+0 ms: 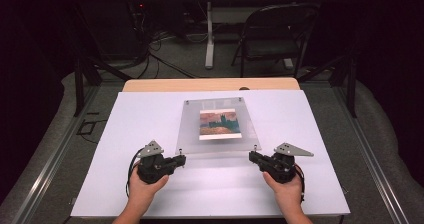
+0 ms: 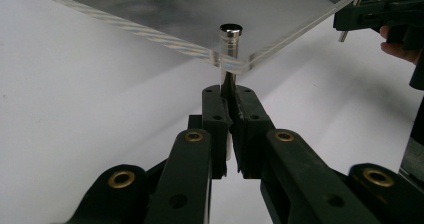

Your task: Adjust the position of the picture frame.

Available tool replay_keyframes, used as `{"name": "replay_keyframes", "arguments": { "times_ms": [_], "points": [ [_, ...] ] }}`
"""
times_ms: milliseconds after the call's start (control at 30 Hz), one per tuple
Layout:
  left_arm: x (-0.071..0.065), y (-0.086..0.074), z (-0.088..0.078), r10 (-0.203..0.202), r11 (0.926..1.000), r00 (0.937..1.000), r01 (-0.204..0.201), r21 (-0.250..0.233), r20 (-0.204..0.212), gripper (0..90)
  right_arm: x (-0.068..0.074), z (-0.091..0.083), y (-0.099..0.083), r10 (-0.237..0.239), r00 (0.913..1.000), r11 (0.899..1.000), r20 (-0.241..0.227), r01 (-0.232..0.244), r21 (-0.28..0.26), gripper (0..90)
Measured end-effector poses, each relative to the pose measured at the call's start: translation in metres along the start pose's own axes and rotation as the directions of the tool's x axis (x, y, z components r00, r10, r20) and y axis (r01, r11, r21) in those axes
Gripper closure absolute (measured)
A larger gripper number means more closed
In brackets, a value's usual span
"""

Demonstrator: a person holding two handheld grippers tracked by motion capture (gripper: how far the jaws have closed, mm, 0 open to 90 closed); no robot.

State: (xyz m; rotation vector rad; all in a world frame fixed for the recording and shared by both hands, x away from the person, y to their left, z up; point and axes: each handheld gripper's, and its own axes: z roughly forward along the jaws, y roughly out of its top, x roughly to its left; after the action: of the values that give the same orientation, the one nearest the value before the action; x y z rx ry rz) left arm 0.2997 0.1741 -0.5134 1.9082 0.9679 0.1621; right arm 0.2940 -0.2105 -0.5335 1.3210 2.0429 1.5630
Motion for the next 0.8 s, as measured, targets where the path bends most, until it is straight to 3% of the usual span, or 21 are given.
{"name": "replay_keyframes", "arguments": {
  "times_ms": [200, 400, 567, 733, 800],
  "points": [
    [0.012, 0.001, -0.001, -0.036, 0.9990, 0.9987, 0.035, -0.027, -0.035, 85.1, 0.005, 0.011, 0.006, -0.030, 0.9995, 0.999, -0.006, 0.030, 0.018, 85.1],
    [0.019, 0.010, 0.005, -0.045, 0.9983, 0.9983, 0.044, -0.040, -0.037, 85.1, 0.000, 0.020, 0.017, -0.030, 0.9995, 0.999, 0.006, 0.030, 0.017, 85.2],
    [0.028, 0.013, 0.015, -0.050, 0.9983, 0.9962, 0.048, -0.033, -0.071, 85.1, -0.009, 0.033, 0.022, -0.037, 0.9993, 0.999, 0.007, 0.037, 0.033, 85.0],
    [0.038, 0.010, 0.029, -0.058, 0.9983, 0.9931, 0.059, 0.005, -0.102, 85.0, -0.018, 0.047, 0.014, 0.030, 0.9995, 0.998, 0.008, -0.031, 0.051, 83.6],
    [0.039, 0.008, 0.031, -0.048, 0.9988, 0.9934, 0.049, 0.007, -0.104, 85.0, -0.019, 0.049, 0.011, 0.032, 0.9994, 0.998, 0.012, -0.032, 0.060, 83.4]
  ]
}}
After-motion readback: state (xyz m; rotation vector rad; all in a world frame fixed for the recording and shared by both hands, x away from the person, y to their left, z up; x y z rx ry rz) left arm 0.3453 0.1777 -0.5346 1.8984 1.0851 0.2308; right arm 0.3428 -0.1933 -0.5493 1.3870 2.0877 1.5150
